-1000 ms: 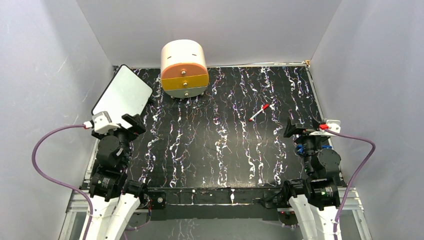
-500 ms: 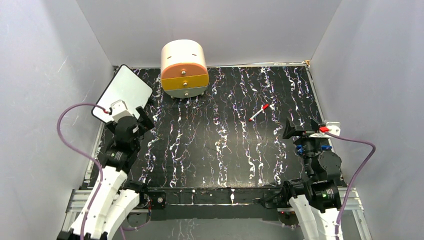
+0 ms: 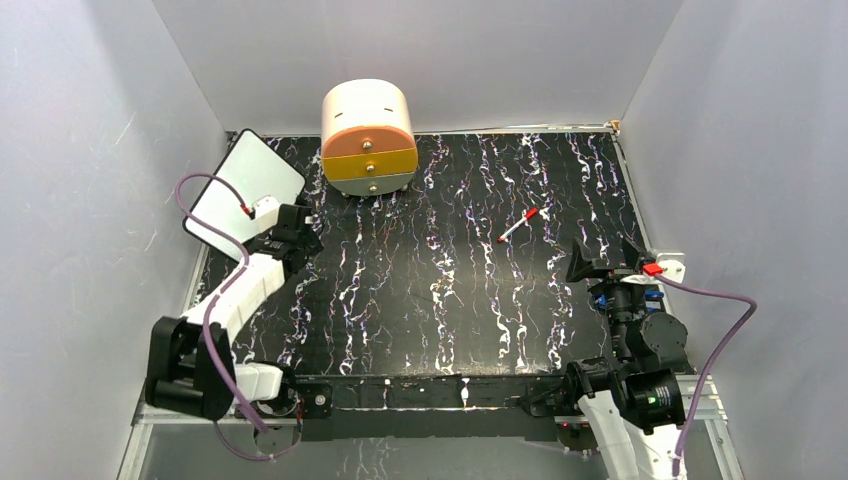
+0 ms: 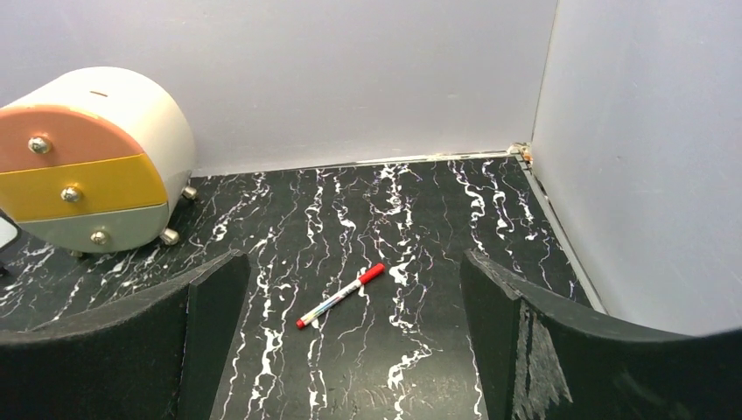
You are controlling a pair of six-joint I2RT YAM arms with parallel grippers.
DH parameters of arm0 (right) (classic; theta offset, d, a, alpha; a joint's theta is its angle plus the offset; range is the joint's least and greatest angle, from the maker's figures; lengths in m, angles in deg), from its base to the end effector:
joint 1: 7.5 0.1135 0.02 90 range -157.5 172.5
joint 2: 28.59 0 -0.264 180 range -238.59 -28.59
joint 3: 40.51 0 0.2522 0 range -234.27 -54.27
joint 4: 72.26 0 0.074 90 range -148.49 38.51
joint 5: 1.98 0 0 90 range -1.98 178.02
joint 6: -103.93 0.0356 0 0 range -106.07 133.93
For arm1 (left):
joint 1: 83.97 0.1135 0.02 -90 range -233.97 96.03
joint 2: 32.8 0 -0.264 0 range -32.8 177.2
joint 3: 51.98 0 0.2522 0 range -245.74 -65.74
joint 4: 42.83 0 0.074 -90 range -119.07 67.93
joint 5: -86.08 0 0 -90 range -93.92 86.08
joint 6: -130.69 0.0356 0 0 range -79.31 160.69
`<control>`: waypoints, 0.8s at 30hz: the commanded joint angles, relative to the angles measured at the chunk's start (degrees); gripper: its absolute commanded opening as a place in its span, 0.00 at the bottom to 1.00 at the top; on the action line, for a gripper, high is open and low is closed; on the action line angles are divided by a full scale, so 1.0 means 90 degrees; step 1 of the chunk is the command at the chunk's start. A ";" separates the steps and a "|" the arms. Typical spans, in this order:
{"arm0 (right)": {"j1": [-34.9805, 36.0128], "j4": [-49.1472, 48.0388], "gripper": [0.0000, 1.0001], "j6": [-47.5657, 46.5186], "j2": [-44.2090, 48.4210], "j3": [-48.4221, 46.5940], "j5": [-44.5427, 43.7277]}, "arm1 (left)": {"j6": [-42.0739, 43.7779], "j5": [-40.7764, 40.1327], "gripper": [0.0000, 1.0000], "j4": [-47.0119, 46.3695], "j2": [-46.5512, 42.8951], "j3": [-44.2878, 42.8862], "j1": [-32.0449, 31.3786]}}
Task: Write a sentence on the whiteboard
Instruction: Move the whiteboard stand to the center of the board.
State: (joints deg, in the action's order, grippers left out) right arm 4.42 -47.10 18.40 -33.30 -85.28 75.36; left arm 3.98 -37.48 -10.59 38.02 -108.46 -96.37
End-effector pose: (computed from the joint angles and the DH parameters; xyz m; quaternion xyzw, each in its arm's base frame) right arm 0.0554 0.0037 0.3255 0.0479 0.6101 0.0458 0.7895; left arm 0.2473 -0.0342 0.2251 -0.2917 0.8471 0.0968 0.4336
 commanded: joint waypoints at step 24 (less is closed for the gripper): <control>0.0208 -0.0397 0.99 -0.0057 0.0426 0.0053 0.0019 | -0.2579 -0.0992 0.61 -0.0135 0.3068 -0.1419 0.1032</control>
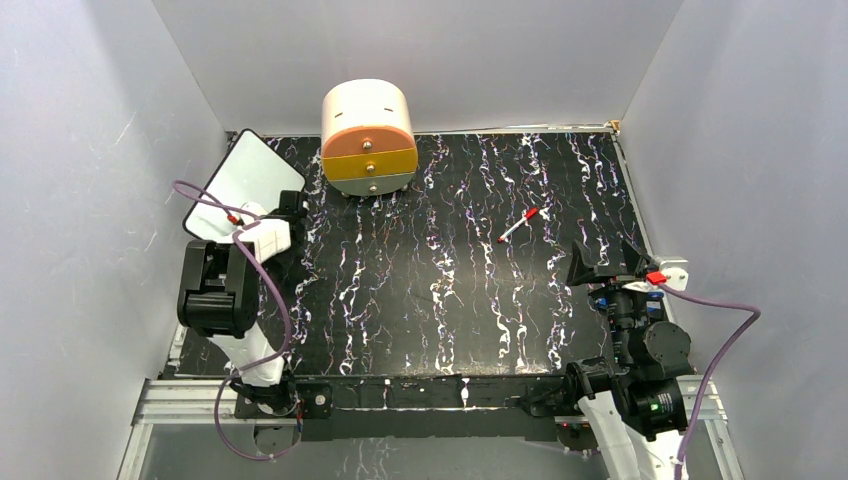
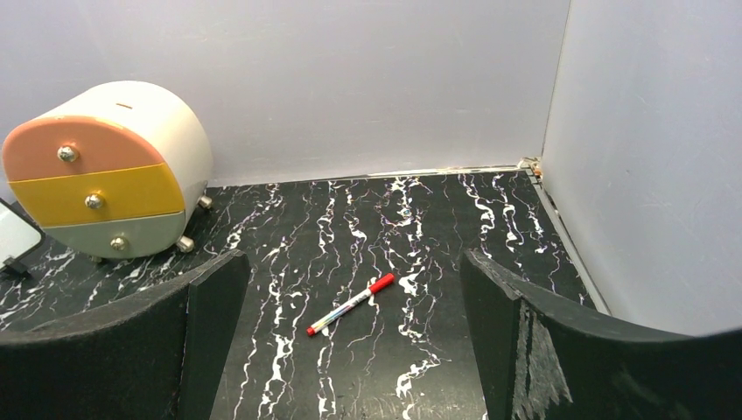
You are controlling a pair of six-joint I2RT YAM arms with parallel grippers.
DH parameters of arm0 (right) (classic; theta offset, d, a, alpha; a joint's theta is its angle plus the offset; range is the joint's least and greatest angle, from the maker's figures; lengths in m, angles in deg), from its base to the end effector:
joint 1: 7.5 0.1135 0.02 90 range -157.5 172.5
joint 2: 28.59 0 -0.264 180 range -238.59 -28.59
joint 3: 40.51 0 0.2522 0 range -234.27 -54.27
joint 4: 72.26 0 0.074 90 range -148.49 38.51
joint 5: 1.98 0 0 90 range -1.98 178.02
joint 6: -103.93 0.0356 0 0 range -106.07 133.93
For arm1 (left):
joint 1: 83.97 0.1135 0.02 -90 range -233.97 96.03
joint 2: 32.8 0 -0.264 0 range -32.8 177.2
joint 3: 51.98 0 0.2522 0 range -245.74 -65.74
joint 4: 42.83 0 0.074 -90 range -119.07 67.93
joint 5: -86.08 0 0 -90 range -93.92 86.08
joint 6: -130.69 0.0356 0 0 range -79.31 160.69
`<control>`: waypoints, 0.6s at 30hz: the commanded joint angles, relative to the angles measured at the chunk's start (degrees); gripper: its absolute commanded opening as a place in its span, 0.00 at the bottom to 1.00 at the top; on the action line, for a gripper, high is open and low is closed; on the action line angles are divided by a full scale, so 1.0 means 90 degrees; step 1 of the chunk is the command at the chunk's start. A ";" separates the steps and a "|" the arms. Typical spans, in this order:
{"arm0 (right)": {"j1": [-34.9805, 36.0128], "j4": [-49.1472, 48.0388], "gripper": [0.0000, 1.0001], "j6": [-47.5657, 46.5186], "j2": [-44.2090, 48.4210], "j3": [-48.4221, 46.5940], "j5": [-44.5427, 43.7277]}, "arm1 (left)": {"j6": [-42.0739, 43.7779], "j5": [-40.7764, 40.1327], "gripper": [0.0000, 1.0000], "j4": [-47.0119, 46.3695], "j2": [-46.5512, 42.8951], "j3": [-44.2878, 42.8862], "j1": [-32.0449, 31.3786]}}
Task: Write a sentence on the whiteboard
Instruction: Move the whiteboard stand to the center of the board.
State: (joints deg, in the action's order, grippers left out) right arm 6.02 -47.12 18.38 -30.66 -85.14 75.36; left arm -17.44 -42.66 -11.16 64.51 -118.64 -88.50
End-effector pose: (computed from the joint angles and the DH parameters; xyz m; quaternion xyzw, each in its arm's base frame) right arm 0.0462 0.0031 0.3262 0.0421 0.5934 0.0607 0.8015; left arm 0.3186 -0.0029 0.1567 -0.4838 0.7818 0.1577 0.3602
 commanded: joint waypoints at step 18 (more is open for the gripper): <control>0.0060 -0.0395 0.99 -0.0054 0.0180 0.0035 -0.0002 | -0.0242 -0.0171 0.05 0.0635 -0.0135 0.0163 0.0287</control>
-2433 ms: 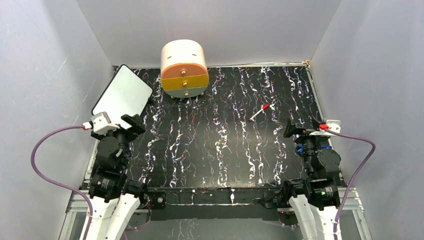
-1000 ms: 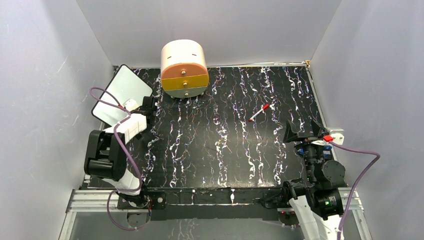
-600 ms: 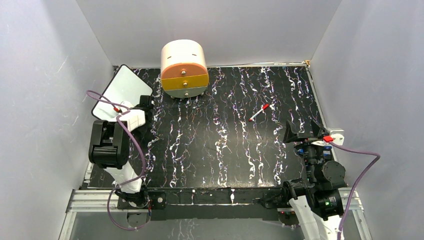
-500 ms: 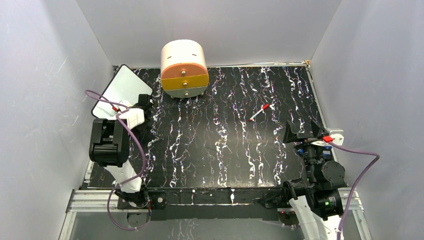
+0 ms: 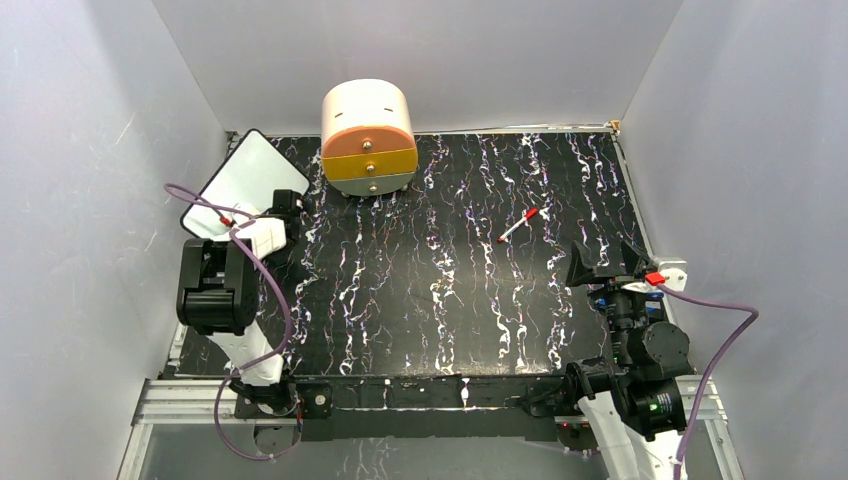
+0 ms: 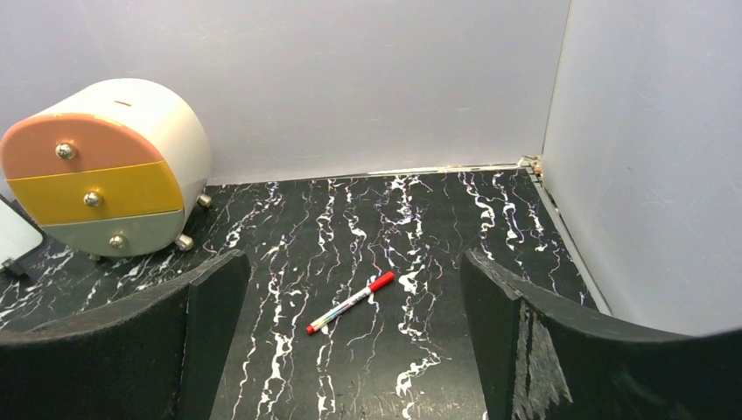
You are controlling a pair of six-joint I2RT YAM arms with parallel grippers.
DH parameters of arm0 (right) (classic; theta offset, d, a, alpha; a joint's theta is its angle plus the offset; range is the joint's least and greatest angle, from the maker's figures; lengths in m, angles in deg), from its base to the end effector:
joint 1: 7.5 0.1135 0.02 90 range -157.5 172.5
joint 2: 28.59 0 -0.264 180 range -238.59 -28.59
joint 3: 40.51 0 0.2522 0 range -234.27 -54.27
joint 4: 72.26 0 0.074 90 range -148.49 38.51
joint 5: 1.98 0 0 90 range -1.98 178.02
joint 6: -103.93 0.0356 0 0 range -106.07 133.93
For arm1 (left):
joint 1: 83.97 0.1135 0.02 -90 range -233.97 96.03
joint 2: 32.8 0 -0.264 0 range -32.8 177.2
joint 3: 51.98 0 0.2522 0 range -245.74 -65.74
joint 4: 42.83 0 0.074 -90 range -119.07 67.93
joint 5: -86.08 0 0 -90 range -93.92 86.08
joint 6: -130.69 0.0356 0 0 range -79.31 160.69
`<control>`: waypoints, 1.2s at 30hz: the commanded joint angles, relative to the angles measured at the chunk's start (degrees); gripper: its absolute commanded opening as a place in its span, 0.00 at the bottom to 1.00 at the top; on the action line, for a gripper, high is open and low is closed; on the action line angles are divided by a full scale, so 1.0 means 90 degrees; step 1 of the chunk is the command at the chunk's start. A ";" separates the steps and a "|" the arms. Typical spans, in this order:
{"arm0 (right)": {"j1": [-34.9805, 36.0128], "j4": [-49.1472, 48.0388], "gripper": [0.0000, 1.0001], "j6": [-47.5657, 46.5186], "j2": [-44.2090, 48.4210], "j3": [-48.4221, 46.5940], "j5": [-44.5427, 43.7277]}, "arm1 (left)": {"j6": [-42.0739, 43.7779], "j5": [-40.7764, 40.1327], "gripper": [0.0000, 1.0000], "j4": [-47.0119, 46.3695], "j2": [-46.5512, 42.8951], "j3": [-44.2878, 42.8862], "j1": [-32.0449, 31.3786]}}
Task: Write a sentence on the whiteboard
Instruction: Move the whiteboard stand to the center of the board.
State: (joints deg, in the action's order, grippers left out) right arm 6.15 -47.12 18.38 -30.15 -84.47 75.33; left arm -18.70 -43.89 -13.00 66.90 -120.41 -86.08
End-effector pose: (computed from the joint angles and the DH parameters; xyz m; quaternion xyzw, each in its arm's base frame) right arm 0.0467 0.0033 0.3230 0.0414 0.5946 0.0612 0.8006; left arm 0.3296 0.0107 0.1541 -0.5110 0.7578 0.1645 0.3708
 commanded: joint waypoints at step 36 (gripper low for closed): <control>0.0056 -0.0304 0.99 -0.0043 -0.0322 -0.0130 0.0093 | -0.0133 0.2191 0.00 0.0799 -0.2965 0.2380 -0.2765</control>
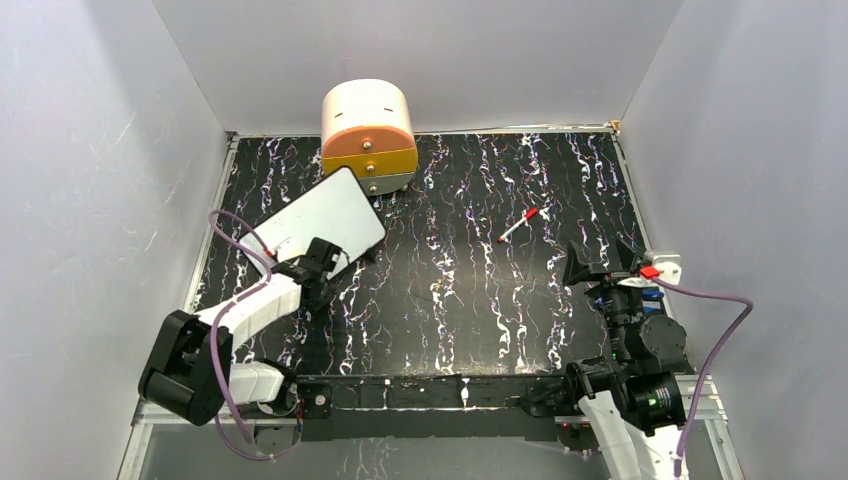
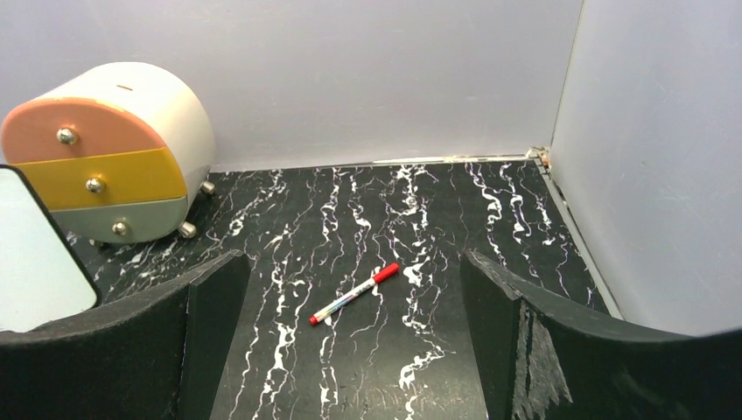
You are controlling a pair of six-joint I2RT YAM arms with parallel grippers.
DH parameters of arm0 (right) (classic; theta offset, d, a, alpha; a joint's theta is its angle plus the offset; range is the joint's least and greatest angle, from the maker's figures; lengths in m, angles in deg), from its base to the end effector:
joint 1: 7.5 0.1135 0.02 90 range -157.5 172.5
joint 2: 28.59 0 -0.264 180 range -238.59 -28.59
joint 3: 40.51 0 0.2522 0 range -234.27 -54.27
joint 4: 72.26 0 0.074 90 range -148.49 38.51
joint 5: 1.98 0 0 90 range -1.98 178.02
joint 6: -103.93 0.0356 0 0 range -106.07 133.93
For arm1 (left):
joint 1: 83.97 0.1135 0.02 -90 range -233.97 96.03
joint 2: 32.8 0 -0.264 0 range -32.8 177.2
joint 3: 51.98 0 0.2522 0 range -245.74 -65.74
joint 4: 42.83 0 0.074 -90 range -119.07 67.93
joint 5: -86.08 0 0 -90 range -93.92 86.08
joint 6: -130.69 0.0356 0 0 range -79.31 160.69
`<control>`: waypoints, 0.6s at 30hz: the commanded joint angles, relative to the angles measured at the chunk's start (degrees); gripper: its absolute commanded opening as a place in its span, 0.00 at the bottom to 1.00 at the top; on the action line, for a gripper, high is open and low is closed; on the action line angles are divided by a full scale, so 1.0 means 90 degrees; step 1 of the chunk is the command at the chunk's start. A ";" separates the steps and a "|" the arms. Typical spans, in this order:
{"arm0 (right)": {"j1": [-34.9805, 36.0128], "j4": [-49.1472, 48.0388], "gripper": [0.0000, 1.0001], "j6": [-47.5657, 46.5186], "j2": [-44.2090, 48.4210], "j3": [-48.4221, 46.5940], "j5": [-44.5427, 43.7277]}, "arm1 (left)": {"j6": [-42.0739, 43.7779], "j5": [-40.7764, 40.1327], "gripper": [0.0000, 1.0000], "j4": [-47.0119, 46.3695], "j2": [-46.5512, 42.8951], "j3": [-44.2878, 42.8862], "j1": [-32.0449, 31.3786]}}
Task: Write a sentence on the whiteboard
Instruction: Move the whiteboard stand to the center of the board.
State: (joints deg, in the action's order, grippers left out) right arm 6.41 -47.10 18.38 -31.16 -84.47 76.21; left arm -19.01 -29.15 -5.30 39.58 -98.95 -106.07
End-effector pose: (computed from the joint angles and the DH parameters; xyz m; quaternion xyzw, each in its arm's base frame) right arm 0.0503 0.0049 0.3225 0.0328 0.6018 0.0660 0.7953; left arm 0.2060 -0.0673 0.1623 -0.3541 0.8817 0.0110 0.3116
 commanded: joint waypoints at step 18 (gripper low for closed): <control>0.0031 -0.0247 0.99 -0.0047 -0.0473 -0.0147 0.0197 | -0.1054 -0.0410 0.00 -0.0068 0.2340 -0.2073 -0.3006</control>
State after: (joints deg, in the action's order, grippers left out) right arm 6.41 -46.77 18.38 -34.63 -84.47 77.04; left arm -26.22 -31.82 -5.91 56.14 -112.74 -129.09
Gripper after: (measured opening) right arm 0.985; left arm 0.167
